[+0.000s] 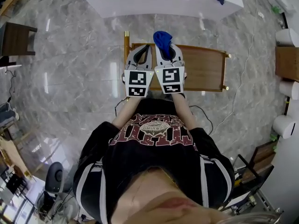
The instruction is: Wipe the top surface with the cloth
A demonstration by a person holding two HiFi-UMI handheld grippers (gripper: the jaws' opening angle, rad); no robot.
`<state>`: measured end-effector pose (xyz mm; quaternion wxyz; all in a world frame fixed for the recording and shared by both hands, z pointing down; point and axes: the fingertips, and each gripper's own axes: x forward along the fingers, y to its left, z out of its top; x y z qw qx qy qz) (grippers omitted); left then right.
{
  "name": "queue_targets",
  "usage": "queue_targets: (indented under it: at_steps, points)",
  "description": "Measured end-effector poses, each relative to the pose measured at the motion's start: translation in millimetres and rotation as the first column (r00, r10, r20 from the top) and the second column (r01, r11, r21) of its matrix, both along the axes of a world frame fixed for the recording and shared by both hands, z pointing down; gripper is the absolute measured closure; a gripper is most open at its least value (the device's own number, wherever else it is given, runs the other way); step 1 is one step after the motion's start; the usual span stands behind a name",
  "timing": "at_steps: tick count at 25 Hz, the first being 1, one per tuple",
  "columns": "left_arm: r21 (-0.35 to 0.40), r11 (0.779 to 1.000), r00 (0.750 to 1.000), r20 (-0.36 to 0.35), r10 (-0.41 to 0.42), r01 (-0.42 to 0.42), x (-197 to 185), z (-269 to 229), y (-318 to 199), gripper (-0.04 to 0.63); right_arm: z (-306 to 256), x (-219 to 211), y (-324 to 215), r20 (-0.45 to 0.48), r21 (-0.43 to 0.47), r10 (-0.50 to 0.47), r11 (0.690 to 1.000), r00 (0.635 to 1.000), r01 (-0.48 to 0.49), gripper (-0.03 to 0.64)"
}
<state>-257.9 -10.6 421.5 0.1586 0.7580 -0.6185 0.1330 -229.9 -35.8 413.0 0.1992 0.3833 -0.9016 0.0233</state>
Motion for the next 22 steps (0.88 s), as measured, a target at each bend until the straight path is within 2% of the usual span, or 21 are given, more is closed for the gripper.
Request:
queue_targets:
  at_steps: [7,12,22]
  points:
    - [-0.123,0.991,0.998,-0.037,-0.048,0.044,-28.4,55.0,13.0,0.545,56.7,-26.7,4.3,-0.021,-0.115,-0.026,0.993,0.999,0.024,0.552]
    - [-0.195,0.978,0.994,-0.073,-0.085,0.069,-43.6,85.5,24.5,0.546,100.3,-43.5,4.2,-0.098,-0.181,-0.072,0.982,0.993,0.053,0.552]
    - [-0.279,0.958,0.989,-0.101,-0.105,0.073,-56.1,127.9,52.1,0.546,194.5,-75.9,12.2,-0.145,-0.389,-0.149,0.918,0.978,0.082,0.552]
